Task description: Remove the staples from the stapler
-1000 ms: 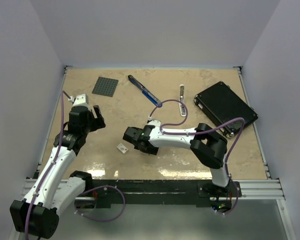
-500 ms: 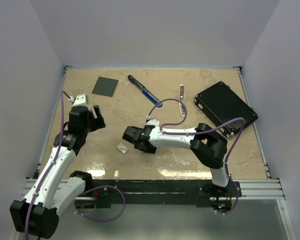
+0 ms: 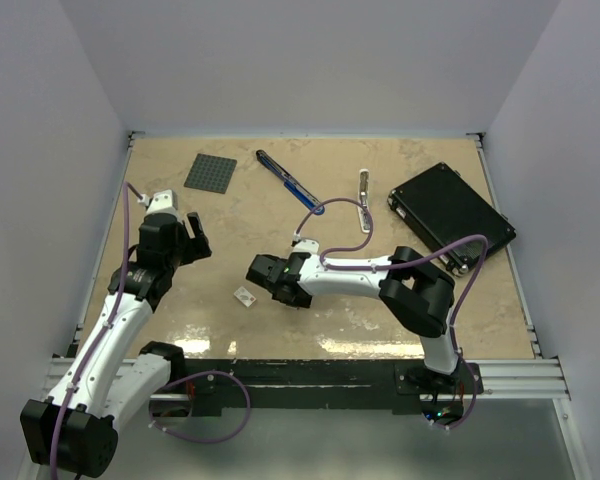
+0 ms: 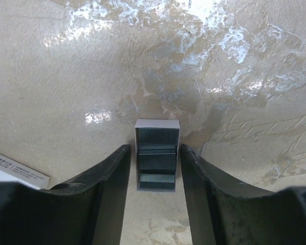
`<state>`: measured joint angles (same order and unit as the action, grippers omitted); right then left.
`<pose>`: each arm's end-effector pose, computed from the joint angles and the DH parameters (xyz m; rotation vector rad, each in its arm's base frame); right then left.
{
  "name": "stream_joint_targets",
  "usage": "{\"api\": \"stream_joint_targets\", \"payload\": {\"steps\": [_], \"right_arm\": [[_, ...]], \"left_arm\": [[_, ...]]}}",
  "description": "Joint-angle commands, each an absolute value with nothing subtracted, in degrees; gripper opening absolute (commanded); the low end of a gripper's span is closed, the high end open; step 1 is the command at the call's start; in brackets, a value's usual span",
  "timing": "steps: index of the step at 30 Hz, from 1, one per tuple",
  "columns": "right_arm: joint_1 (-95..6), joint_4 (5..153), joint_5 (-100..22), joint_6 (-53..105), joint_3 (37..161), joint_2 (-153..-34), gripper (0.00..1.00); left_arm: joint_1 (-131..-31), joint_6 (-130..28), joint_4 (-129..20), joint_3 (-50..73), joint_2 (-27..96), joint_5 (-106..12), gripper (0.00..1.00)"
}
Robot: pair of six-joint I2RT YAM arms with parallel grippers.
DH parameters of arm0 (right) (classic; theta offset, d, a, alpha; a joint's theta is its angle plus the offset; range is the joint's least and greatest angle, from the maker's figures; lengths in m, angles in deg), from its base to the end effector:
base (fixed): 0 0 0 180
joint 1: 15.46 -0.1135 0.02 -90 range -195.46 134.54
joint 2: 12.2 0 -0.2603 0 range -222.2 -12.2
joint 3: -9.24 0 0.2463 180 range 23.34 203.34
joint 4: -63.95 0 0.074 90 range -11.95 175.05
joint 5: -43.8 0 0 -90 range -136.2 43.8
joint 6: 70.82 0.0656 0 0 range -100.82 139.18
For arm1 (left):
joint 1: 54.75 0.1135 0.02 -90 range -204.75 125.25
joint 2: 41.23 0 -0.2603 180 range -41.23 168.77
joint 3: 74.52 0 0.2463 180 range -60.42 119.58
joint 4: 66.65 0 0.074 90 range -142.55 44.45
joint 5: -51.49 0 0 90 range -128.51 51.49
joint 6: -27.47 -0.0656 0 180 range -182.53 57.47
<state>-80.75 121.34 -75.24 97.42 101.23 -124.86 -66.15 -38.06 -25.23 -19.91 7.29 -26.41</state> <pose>0.1869 0.3300 0.1383 0.3627 2.5724 0.0475 0.2039 -0.0271 0.2548 -0.3653 2.1436 -0.1267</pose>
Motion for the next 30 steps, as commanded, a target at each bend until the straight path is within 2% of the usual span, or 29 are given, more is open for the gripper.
{"api": "stream_joint_targets", "payload": {"steps": [1,3,9,13,21,26,30], "right_arm": [[-80.76,119.62,-77.93,96.09,99.9,-124.27,0.46],[-80.76,118.74,-78.11,94.34,99.55,-123.91,0.38],[-80.85,116.46,-79.16,90.03,97.0,-122.24,0.3],[-80.94,113.03,-79.16,83.45,93.93,-120.22,0.28],[-82.25,99.77,-76.01,53.75,85.23,-110.75,0.26],[-82.61,88.71,-63.81,37.67,78.37,-103.0,0.28],[-82.61,85.0,-58.52,33.34,76.87,-101.76,0.29]], "left_arm": [[-66.27,-38.8,-27.23,-20.08,6.5,-26.73,0.8],[-66.27,-38.8,-27.23,-20.08,6.5,-26.73,0.8],[-66.35,-38.88,-27.23,-19.99,6.5,-26.82,0.8],[-66.44,-38.88,-27.32,-19.99,6.68,-26.82,0.8],[-66.44,-38.53,-27.32,-19.9,6.85,-27.35,0.79],[-66.44,-38.62,-27.23,-19.9,6.85,-27.08,0.79],[-66.44,-38.71,-27.15,-19.9,7.29,-27.0,0.79]]}}
